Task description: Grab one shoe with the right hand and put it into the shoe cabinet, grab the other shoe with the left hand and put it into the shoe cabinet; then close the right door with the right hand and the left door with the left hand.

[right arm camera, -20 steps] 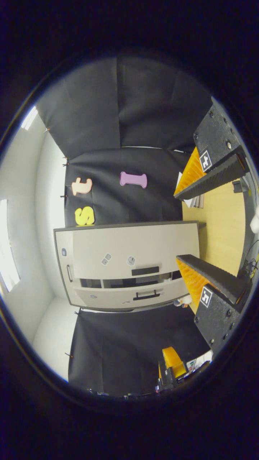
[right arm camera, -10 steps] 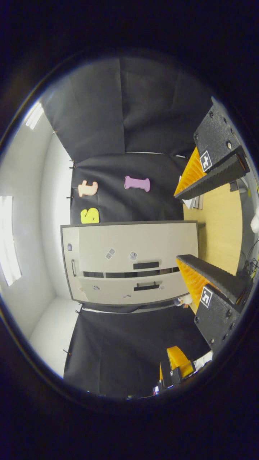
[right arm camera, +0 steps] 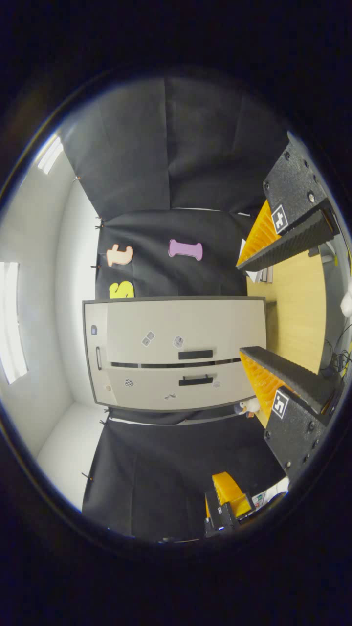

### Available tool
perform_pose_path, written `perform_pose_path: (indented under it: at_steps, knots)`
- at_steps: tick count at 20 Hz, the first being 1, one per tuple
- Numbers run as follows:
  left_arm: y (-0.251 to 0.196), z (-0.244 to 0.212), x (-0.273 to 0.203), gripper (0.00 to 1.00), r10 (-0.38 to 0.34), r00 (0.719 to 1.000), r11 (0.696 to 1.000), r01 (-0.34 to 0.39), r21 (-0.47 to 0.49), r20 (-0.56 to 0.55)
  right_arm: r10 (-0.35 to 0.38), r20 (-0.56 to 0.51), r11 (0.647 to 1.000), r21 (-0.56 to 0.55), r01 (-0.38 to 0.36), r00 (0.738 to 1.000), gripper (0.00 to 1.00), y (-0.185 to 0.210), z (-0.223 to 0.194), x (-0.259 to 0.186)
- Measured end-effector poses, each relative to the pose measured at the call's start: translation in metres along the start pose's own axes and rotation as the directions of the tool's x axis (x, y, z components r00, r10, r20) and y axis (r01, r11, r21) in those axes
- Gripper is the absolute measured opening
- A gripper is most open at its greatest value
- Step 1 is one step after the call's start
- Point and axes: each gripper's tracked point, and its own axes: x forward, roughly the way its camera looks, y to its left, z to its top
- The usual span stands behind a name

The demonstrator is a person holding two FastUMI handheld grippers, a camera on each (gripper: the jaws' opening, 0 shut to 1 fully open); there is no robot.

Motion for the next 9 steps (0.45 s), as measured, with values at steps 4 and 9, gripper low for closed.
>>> perform_pose_path:
  at_steps: [4, 9]
  knots:
    - [0.0024, 0.0003, 0.0009, 0.96, -0.007, 1.000, 1.000, 0.007, -0.001, -0.001, -0.012, -0.012, 1.000, -0.008, 0.012, 1.000, 1.00, -0.0006, -0.0027, -0.0014]
    - [-0.0010, 0.0031, 0.0028, 0.96, -0.025, 1.000, 1.000, 0.025, -0.006, -0.003, -0.016, -0.002, 1.000, -0.004, 0.016, 1.000, 1.00, 0.0002, 0.0013, -0.0003]
